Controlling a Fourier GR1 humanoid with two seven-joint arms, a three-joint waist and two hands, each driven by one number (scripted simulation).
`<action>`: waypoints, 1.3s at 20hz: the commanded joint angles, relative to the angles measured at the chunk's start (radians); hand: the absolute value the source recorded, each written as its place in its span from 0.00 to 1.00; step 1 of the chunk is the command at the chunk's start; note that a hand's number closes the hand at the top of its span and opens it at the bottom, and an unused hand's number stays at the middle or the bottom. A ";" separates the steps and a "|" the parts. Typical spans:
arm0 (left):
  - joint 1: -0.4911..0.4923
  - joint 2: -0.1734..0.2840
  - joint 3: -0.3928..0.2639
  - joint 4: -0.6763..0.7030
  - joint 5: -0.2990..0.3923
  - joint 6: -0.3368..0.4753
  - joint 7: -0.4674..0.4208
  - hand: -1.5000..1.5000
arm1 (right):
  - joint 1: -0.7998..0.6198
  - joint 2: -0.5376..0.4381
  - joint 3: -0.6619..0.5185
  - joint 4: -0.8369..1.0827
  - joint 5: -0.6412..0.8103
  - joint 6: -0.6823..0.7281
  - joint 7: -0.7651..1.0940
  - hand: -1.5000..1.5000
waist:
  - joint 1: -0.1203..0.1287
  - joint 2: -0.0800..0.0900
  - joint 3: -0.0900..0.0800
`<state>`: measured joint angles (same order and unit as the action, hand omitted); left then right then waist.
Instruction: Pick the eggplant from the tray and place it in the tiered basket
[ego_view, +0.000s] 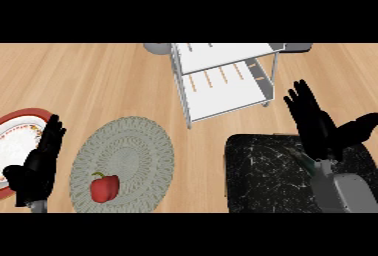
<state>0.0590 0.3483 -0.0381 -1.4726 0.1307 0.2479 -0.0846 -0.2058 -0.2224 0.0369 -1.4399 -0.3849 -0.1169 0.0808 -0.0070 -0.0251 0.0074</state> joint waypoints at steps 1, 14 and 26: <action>-0.066 0.003 -0.026 -0.036 -0.018 -0.028 0.062 0.50 | -0.022 0.018 0.061 0.006 0.067 -0.012 0.026 0.00 | 0.008 0.025 -0.007; -0.213 -0.100 -0.117 0.189 0.043 -0.275 -0.063 0.50 | -0.074 -0.059 0.199 0.105 0.242 0.144 0.021 0.00 | 0.003 0.026 -0.008; -0.147 -0.131 -0.170 0.113 0.024 -0.242 -0.038 0.50 | -0.351 -0.598 0.397 -0.065 0.441 0.649 0.455 0.00 | 0.017 0.014 -0.016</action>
<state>-0.1042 0.2324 -0.1979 -1.3605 0.1555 0.0053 -0.1090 -0.4912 -0.6769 0.3627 -1.4682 0.0226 0.3393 0.4261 0.0045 -0.0082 -0.0073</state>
